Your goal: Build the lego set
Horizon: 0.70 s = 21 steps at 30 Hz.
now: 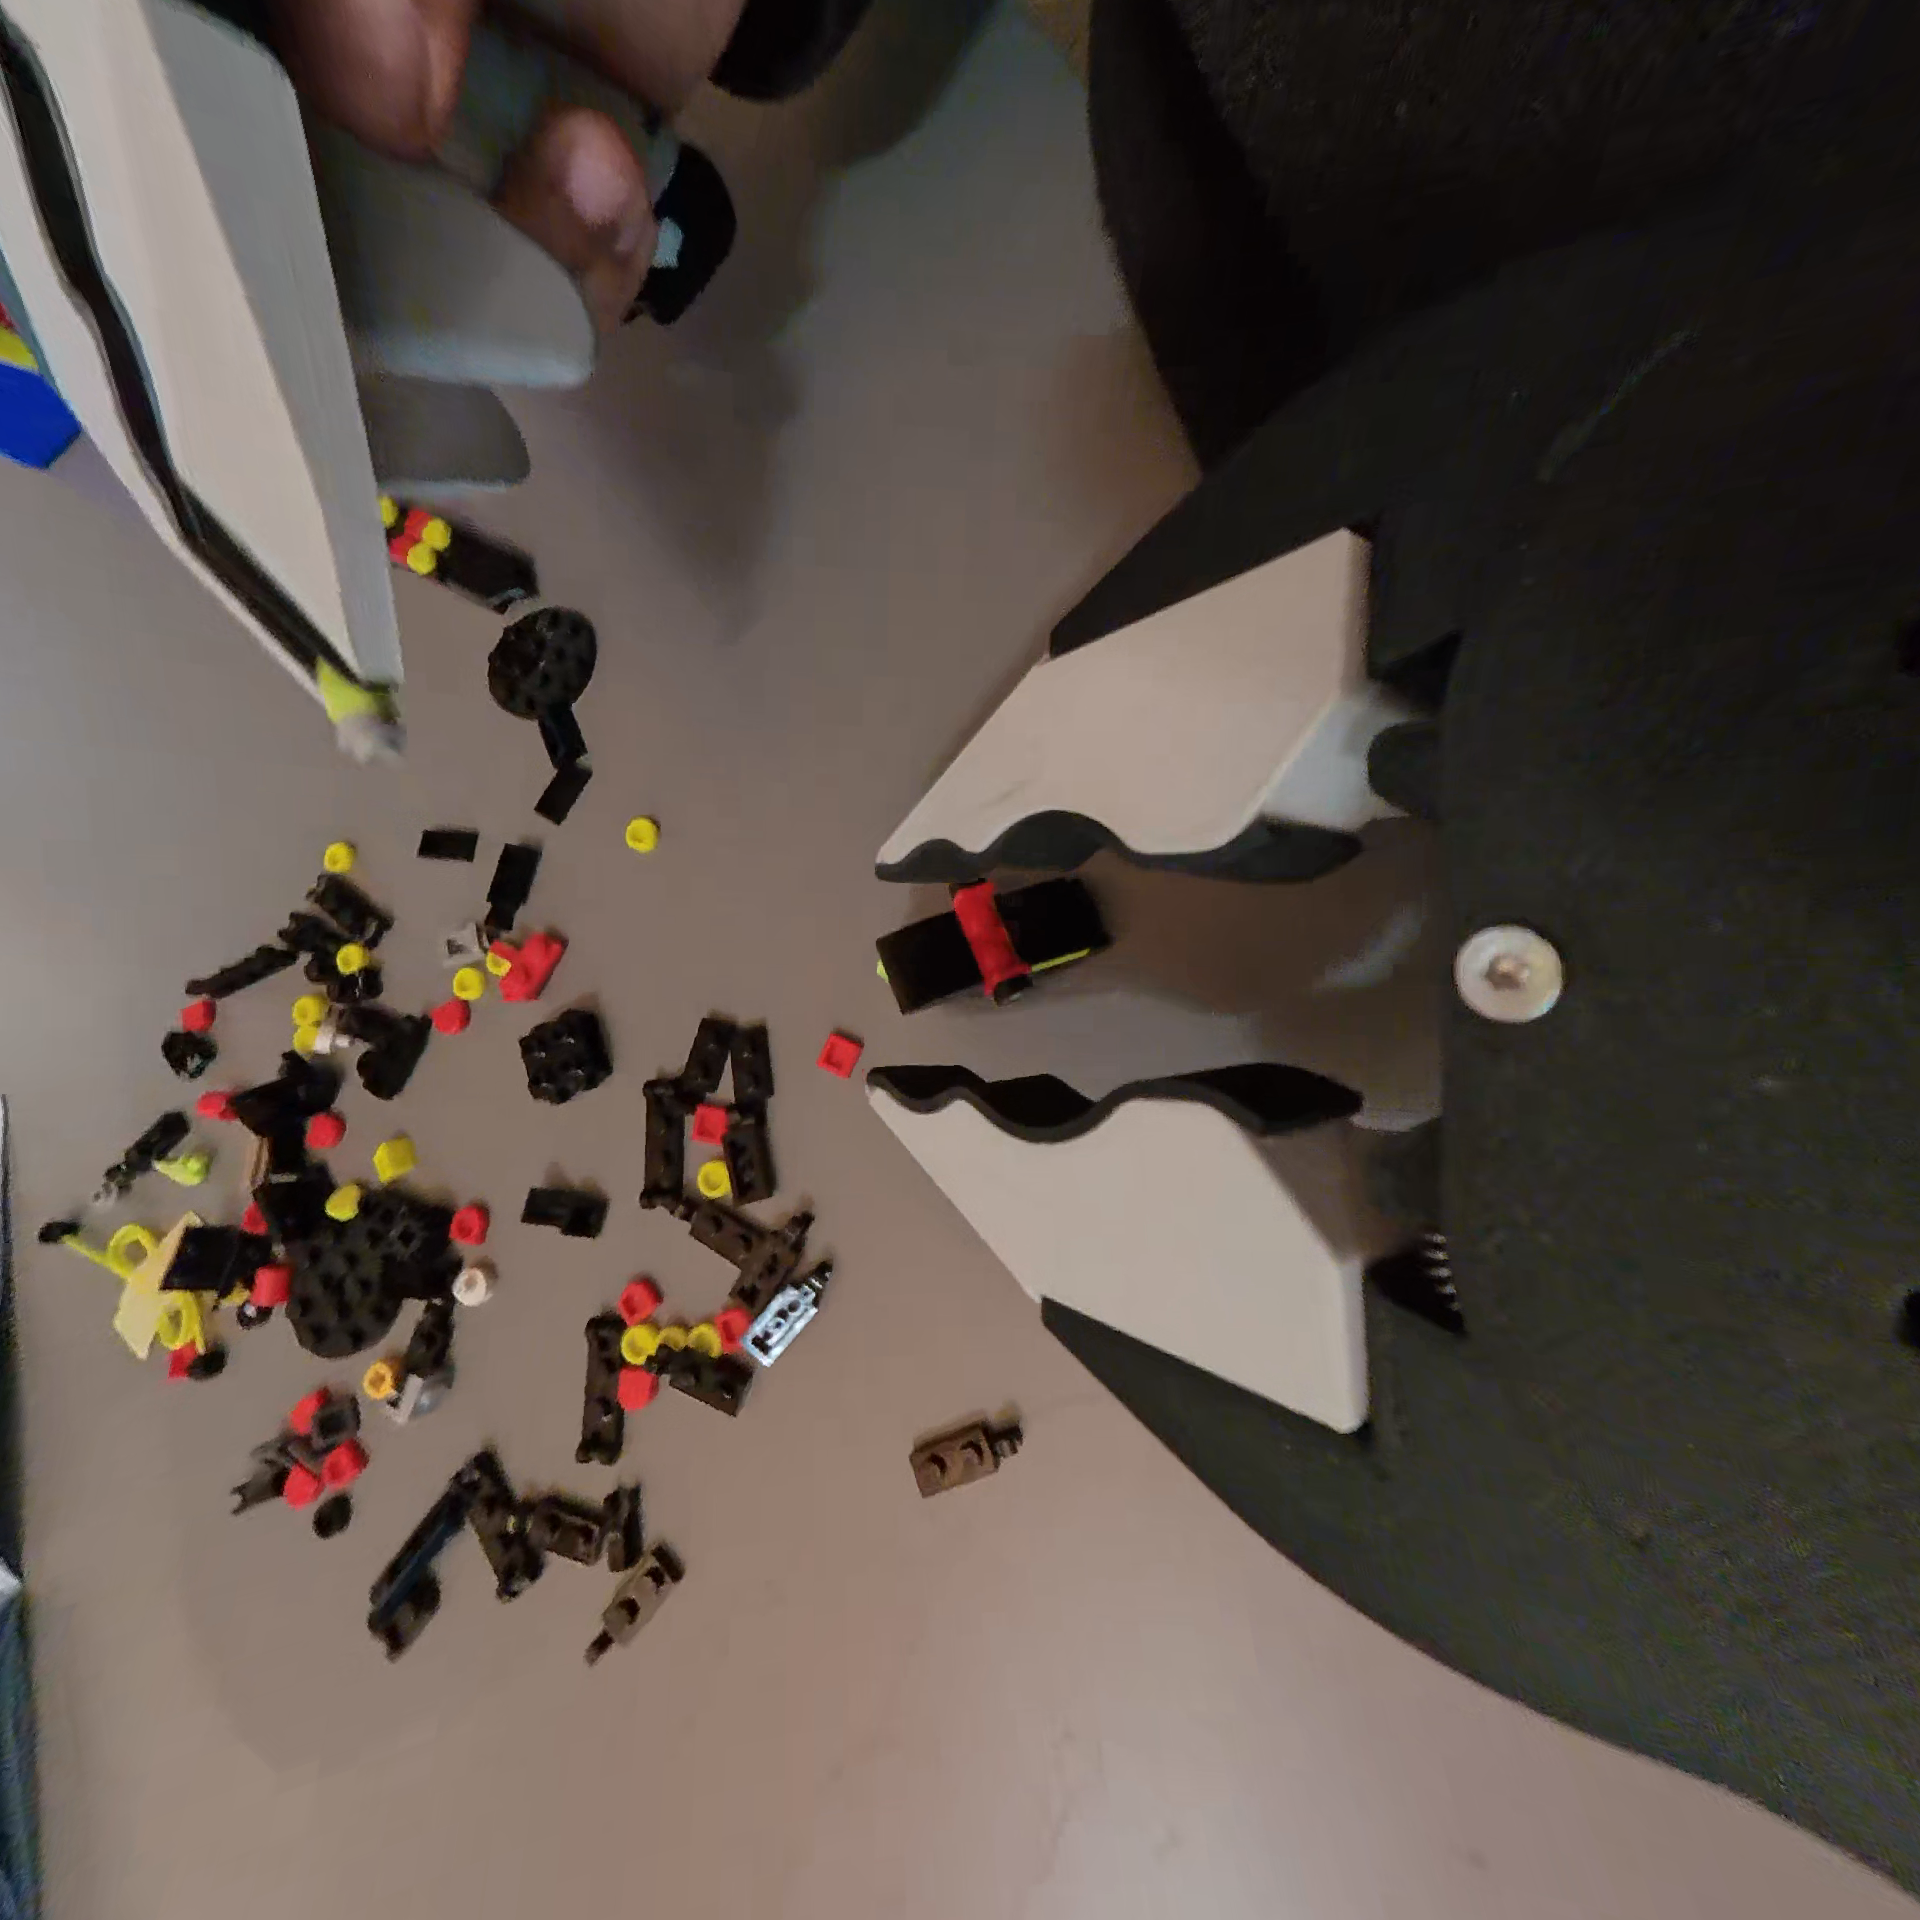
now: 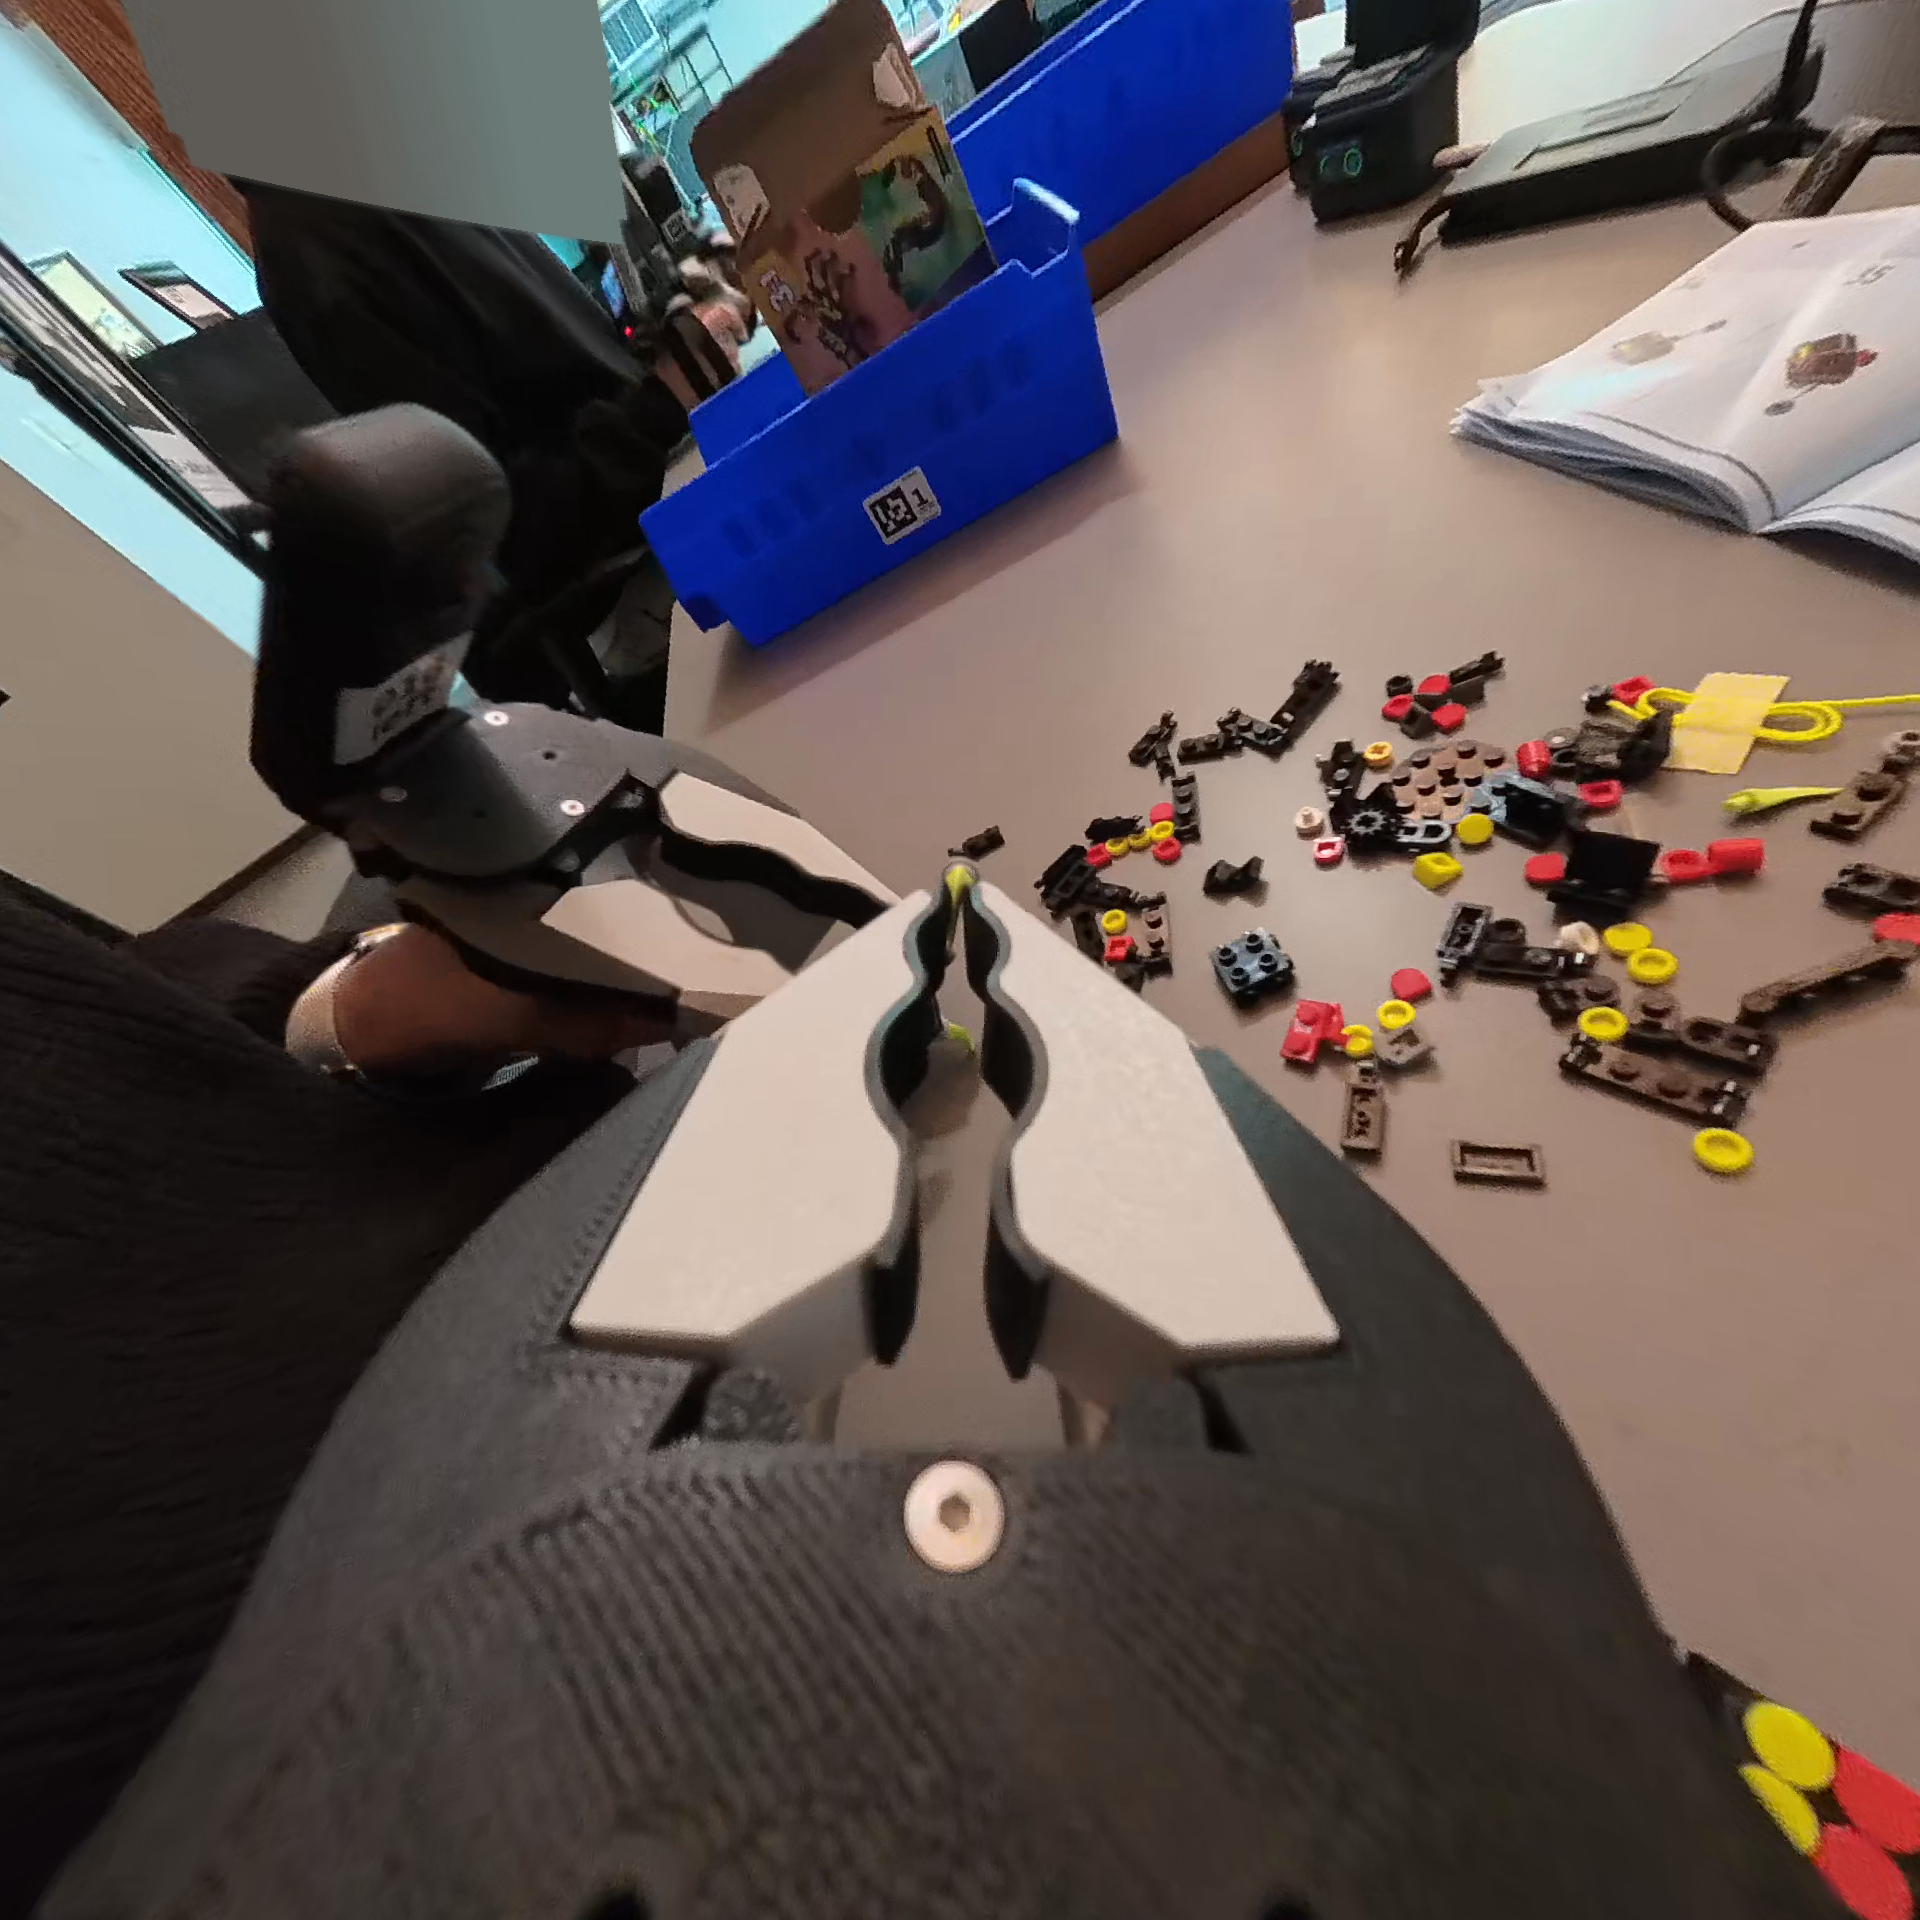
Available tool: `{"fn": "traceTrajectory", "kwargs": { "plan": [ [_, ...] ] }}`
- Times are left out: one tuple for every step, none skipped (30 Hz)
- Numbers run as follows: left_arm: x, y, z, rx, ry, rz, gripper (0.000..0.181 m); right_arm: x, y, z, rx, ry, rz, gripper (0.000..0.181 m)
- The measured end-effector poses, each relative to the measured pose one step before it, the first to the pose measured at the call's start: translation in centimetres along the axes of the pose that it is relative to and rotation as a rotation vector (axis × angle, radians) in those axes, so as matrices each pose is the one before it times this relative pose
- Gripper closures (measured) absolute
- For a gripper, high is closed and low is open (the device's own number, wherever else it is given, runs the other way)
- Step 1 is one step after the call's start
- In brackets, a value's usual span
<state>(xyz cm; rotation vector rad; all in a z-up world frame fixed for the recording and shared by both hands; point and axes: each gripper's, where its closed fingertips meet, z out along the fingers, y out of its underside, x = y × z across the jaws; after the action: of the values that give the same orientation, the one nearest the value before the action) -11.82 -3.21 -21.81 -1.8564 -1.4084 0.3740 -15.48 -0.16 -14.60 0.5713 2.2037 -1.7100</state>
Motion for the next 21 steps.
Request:
{"fn": "traceTrajectory", "kwargs": {
  "plan": [
    [-0.028,0.103,0.102,-0.008,0.001,-0.0207,0.15,0.037,-0.207,-0.24,0.0082,0.0048,-0.004,0.181],
    [0.074,0.088,0.094,-0.0081,0.0001,-0.0135,0.151,0.258,-0.198,-0.259,0.0067,0.016,-0.0071,0.181],
    [-0.083,0.15,0.116,-0.0141,-0.0186,-0.0033,0.151,0.359,-0.192,-0.235,0.0075,0.0184,-0.0032,0.181],
    [-0.134,0.207,0.058,-0.018,-0.028,0.0044,0.151,0.165,-0.205,-0.196,0.0082,0.0041,0.0045,0.181],
    [-0.16,0.147,-0.031,-0.0136,-0.0312,0.0066,0.152,-0.065,-0.167,-0.173,0.0056,-0.0093,0.0091,0.181],
    [-0.219,0.098,-0.08,-0.0094,-0.0326,0.0025,0.153,-0.184,-0.171,-0.152,0.0076,-0.0156,0.0085,0.181],
    [-0.233,0.036,-0.108,-0.0061,-0.0298,-0.0034,0.154,-0.149,-0.217,-0.137,0.0112,-0.0137,0.0056,0.181],
    [-0.128,0.008,-0.082,-0.0029,-0.0209,-0.0069,0.157,-0.051,-0.261,-0.102,0.0117,-0.0097,0.0059,0.181],
    [0.054,-0.015,-0.014,-0.0016,-0.0095,-0.0094,0.16,-0.021,-0.243,-0.038,0.0095,-0.0115,0.008,0.181],
    [0.183,0.004,0.054,-0.0019,-0.0011,-0.0087,0.163,-0.015,-0.167,0.008,0.0072,-0.0132,0.012,0.181],
    [0.123,0.038,0.076,-0.004,-0.0046,-0.0067,0.164,-0.031,-0.116,0.014,0.0067,-0.0156,0.0166,0.181],
    [-0.001,-0.011,0.006,-0.0012,-0.0103,-0.005,0.164,-0.061,-0.08,-0.006,0.0068,-0.0164,0.018,0.181],
    [-0.067,0.014,-0.047,-0.0015,-0.0115,-0.0035,0.164,-0.012,-0.098,-0.037,0.0076,-0.0112,0.0179,0.181],
    [-0.14,0.053,-0.058,-0.003,-0.0111,-0.0023,0.164,-0.073,-0.214,-0.072,0.012,-0.0108,0.0139,0.181],
    [-0.127,0.051,-0.053,-0.0021,-0.0069,-0.0032,0.164,-0.042,-0.192,-0.056,0.0107,-0.0049,0.006,0.181],
    [-0.146,0.065,-0.074,-0.0023,-0.0037,-0.0051,0.163,0.05,-0.056,-0.028,0.0031,0.0016,-0.0001,0.181],
    [-0.232,0.059,-0.07,-0.0028,-0.0068,-0.0037,0.159,0.048,0.021,0.013,-0.0023,0.0031,-0.0016,0.181],
    [-0.218,0.052,-0.077,-0.0023,-0.0049,-0.0002,0.157,-0.005,0.006,0.042,-0.0019,0.002,-0.0025,0.181],
    [-0.24,0.02,-0.067,-0.002,-0.0063,-0.0032,0.154,0.006,-0.014,0.073,-0.0015,0.0036,-0.0039,0.181],
    [-0.165,0.03,-0.036,-0.0048,-0.0028,-0.0053,0.151,-0.022,-0.018,0.096,-0.0019,0.004,-0.0054,0.181],
    [-0.136,0.115,0.021,-0.013,-0.003,-0.0069,0.148,-0.008,0.06,0.109,-0.0056,0.0047,-0.0103,0.181]
  ]
}}
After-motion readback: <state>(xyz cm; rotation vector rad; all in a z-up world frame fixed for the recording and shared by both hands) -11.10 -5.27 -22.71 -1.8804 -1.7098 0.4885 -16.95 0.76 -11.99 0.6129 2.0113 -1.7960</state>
